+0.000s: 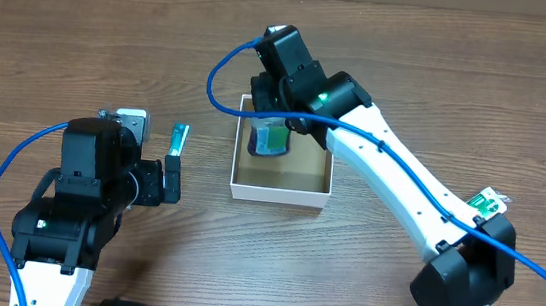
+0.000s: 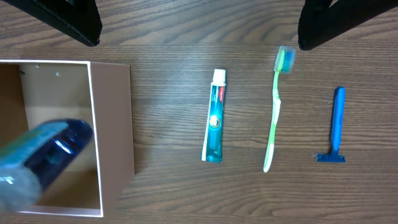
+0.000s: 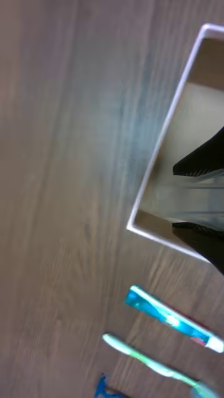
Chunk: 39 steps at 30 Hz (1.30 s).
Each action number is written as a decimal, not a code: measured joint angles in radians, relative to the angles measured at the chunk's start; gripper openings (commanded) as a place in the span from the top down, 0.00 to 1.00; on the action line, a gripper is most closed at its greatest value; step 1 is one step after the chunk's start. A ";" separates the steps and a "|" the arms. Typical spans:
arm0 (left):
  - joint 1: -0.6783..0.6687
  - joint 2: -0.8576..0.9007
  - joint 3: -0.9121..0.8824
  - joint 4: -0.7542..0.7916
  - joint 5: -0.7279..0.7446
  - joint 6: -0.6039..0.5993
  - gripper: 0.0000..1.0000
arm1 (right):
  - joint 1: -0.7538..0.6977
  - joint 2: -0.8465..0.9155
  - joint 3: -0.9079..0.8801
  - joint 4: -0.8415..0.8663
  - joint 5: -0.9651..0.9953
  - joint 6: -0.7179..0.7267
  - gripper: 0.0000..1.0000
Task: Pack container
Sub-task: 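Carry the soap bottle into the box and lower it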
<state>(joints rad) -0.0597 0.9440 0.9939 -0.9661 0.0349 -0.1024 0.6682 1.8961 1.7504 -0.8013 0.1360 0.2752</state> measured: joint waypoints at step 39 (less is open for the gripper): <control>0.000 0.002 0.000 0.000 0.000 0.000 0.00 | -0.040 0.157 -0.003 0.128 0.088 0.011 0.45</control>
<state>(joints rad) -0.0597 0.9455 0.9939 -0.9665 0.0349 -0.1024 0.6285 2.0533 1.7473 -0.6731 0.2241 0.2863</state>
